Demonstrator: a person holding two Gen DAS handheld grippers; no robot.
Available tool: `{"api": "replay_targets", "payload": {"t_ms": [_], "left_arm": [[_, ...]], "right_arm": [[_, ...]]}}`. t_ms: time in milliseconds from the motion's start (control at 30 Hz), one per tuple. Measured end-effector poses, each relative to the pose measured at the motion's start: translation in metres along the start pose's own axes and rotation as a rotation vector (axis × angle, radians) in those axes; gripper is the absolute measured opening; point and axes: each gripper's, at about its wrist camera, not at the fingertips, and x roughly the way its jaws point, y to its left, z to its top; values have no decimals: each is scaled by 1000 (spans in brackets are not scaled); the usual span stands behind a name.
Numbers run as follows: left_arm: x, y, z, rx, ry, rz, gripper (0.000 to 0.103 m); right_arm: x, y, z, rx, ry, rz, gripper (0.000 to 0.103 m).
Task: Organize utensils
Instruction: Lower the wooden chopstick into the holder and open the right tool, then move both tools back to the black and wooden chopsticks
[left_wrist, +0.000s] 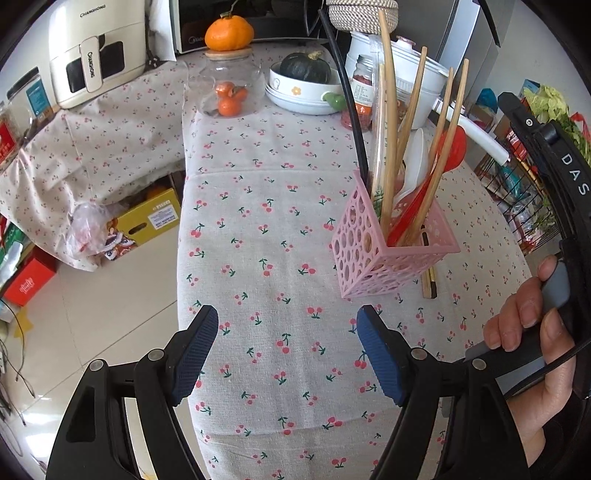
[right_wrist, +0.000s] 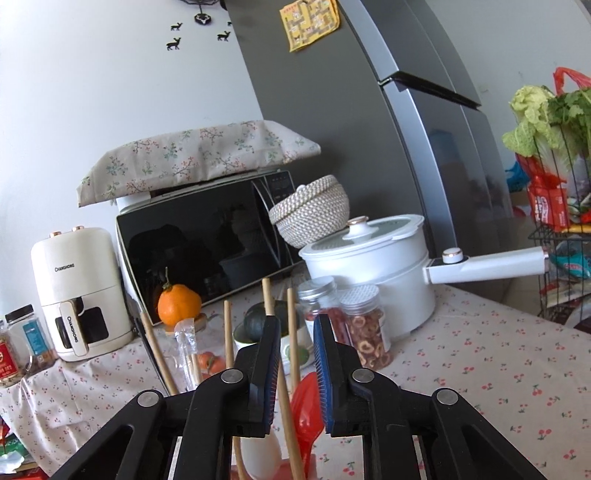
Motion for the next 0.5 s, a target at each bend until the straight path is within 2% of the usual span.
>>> {"api": "replay_targets", "payload": {"t_ms": [67,200,267,367,500], "left_arm": [[-2,-2,0,-8,-6,-16,80],[-8,-5,-1,-28,-23,-49,81],[-8,-7,-2,-35,-25,-63,86],[-6,-9,-5,-53,-9,-97,88],[-1,-10,-9,-75,12,-107,88]], "right_arm": [[-3,-6,8,-3,14,-6,35],[-6,-21,28,-23,59,-30,52],[-3,-32,37,-22,108,-30,66],[4,-49,47,-14,198,-51,76],[12,-74,51,-10,326,-74,82]]}}
